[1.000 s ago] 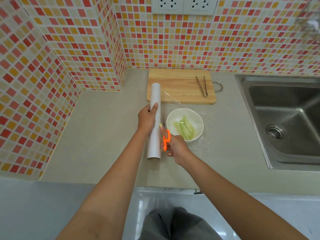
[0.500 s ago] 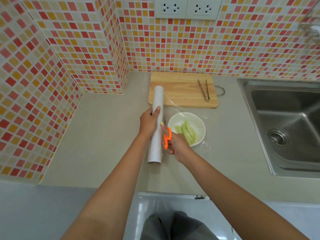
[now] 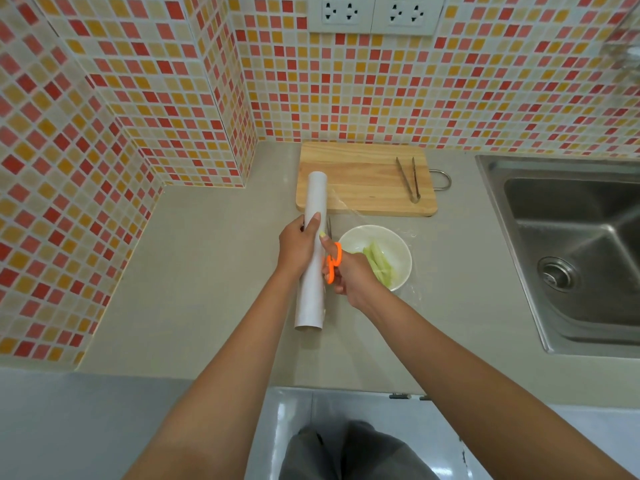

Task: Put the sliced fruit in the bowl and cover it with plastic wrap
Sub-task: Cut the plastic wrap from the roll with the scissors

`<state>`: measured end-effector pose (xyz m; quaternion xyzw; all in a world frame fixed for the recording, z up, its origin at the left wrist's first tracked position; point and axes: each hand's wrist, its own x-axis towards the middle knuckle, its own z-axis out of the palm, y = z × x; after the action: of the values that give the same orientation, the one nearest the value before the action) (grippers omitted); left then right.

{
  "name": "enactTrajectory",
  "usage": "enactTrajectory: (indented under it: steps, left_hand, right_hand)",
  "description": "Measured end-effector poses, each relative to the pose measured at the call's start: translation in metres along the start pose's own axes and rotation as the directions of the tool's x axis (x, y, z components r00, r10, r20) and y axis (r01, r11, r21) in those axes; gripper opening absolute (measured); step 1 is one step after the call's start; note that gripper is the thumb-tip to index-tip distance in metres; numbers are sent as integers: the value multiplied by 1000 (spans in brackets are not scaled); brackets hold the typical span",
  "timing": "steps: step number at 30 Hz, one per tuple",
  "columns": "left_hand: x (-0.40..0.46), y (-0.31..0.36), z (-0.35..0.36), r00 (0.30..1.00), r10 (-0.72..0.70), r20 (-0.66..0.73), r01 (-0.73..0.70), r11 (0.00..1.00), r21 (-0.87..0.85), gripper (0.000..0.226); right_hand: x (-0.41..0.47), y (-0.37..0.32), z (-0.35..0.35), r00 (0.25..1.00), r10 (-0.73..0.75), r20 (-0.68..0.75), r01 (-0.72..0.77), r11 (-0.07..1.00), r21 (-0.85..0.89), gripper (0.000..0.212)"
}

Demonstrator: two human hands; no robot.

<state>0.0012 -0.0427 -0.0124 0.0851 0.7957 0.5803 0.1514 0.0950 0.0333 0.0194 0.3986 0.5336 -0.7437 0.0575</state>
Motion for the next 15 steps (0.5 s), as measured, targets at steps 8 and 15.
enactTrajectory:
  steps: [8, 15]
  left_hand:
    - [2, 2, -2, 1000, -1, -1, 1, 1000, 1, 37]
    - [4, 6, -3, 1000, -3, -5, 3, 1000, -7, 39]
  right_hand:
    - [6, -12, 2, 1000, -6, 3, 6, 1000, 7, 51]
    - [12, -16, 4, 1000, -19, -10, 19, 1000, 21, 51]
